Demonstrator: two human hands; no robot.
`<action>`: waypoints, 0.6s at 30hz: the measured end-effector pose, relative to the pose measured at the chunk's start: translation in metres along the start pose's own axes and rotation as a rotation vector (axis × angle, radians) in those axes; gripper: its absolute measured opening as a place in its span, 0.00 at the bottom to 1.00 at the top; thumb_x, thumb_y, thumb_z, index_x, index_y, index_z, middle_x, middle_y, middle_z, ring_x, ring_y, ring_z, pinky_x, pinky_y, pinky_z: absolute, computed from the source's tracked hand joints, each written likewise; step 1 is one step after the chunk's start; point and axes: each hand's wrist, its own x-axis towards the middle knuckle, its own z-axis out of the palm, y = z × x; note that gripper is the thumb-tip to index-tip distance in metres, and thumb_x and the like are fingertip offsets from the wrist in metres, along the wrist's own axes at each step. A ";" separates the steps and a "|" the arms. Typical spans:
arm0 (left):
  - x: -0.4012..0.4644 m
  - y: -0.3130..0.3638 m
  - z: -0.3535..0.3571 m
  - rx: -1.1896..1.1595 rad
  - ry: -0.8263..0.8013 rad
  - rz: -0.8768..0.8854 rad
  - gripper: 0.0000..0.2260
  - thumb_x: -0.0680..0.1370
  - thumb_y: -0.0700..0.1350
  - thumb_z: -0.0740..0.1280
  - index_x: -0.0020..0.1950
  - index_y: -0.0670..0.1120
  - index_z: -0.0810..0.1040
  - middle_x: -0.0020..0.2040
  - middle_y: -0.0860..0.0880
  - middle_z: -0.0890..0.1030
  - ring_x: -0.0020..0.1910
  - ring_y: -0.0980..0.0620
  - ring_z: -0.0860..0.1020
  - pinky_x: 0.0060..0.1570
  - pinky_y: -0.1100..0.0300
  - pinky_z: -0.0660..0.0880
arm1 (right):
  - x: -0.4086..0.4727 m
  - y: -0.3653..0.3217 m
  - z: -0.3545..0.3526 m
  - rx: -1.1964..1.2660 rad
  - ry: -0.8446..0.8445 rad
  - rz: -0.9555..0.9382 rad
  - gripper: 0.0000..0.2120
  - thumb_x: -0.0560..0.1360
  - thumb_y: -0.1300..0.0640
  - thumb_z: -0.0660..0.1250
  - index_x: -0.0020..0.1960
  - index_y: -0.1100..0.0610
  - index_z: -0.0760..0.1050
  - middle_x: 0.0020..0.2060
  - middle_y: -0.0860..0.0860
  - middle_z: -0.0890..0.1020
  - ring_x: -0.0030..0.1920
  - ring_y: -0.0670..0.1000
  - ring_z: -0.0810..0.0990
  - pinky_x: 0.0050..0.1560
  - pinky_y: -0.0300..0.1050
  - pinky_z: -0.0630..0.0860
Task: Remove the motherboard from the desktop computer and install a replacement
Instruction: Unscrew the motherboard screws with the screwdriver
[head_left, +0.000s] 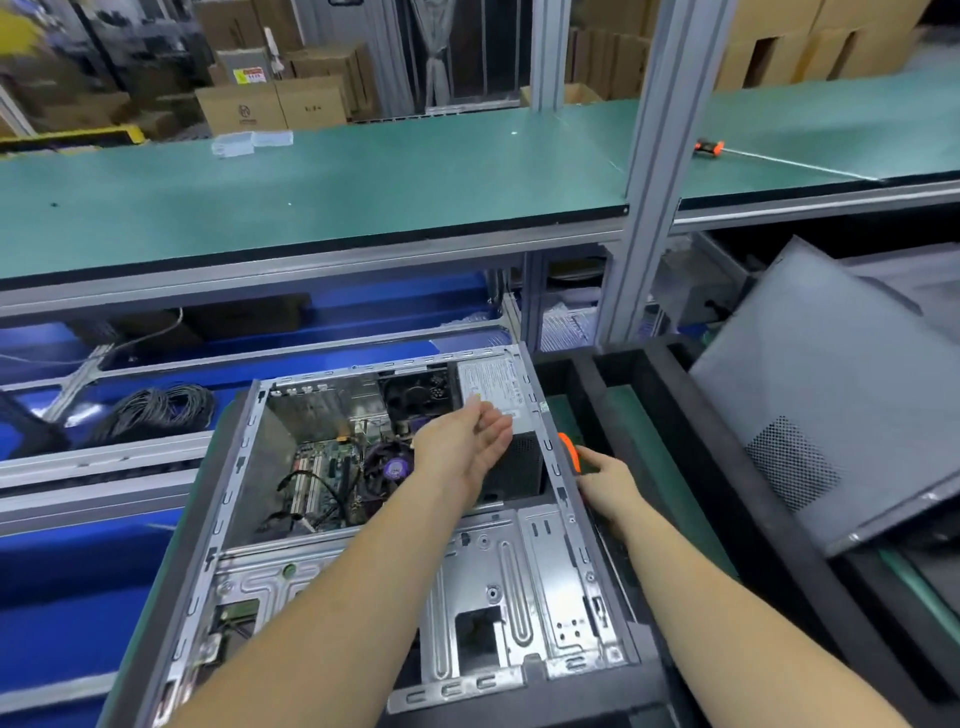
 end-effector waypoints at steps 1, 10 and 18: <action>0.001 -0.001 0.003 -0.008 0.003 -0.004 0.11 0.83 0.44 0.64 0.45 0.39 0.77 0.36 0.46 0.79 0.29 0.54 0.80 0.28 0.63 0.78 | 0.001 0.005 0.000 -0.039 0.047 0.003 0.28 0.76 0.72 0.64 0.73 0.57 0.70 0.55 0.62 0.82 0.46 0.56 0.82 0.39 0.42 0.81; -0.006 -0.003 0.034 0.096 -0.098 -0.113 0.12 0.82 0.37 0.56 0.42 0.40 0.74 0.34 0.45 0.74 0.30 0.51 0.72 0.31 0.61 0.72 | 0.006 0.029 -0.012 -0.036 0.124 0.060 0.20 0.78 0.67 0.64 0.70 0.63 0.72 0.52 0.62 0.82 0.43 0.56 0.82 0.39 0.47 0.79; -0.009 -0.020 0.094 0.525 -0.172 -0.051 0.16 0.84 0.51 0.57 0.56 0.39 0.75 0.45 0.44 0.76 0.47 0.48 0.77 0.48 0.58 0.76 | 0.002 -0.039 -0.024 0.818 0.030 0.219 0.21 0.85 0.50 0.54 0.55 0.68 0.73 0.49 0.67 0.79 0.48 0.62 0.81 0.44 0.53 0.79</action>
